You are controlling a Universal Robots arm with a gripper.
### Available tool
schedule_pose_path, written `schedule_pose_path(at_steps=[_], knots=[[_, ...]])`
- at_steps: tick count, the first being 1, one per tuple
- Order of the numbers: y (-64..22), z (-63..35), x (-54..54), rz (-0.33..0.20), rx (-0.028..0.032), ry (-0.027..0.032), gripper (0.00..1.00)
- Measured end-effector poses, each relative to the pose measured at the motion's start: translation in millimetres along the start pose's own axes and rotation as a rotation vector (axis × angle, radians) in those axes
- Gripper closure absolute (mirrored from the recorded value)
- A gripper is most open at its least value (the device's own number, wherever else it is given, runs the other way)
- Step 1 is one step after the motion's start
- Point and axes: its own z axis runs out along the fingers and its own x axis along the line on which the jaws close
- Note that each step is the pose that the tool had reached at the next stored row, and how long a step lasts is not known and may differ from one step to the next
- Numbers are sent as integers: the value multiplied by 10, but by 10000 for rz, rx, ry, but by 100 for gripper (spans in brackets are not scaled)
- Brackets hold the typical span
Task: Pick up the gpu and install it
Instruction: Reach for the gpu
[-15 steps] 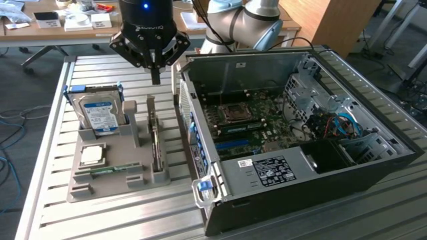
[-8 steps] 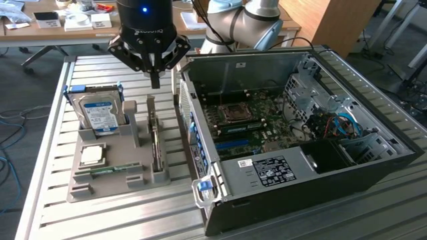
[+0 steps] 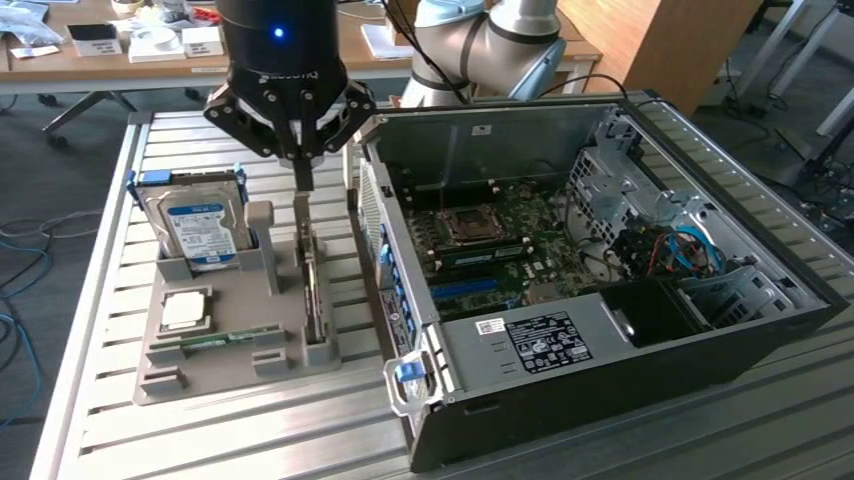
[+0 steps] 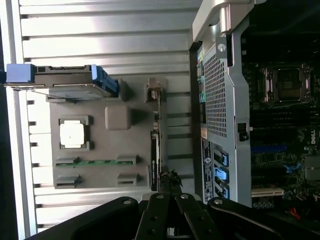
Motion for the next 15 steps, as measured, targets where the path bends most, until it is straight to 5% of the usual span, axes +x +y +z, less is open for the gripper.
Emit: schedule_pose_path(at_steps=[15], knots=[[-80, 70, 81, 0, 58, 9, 89]])
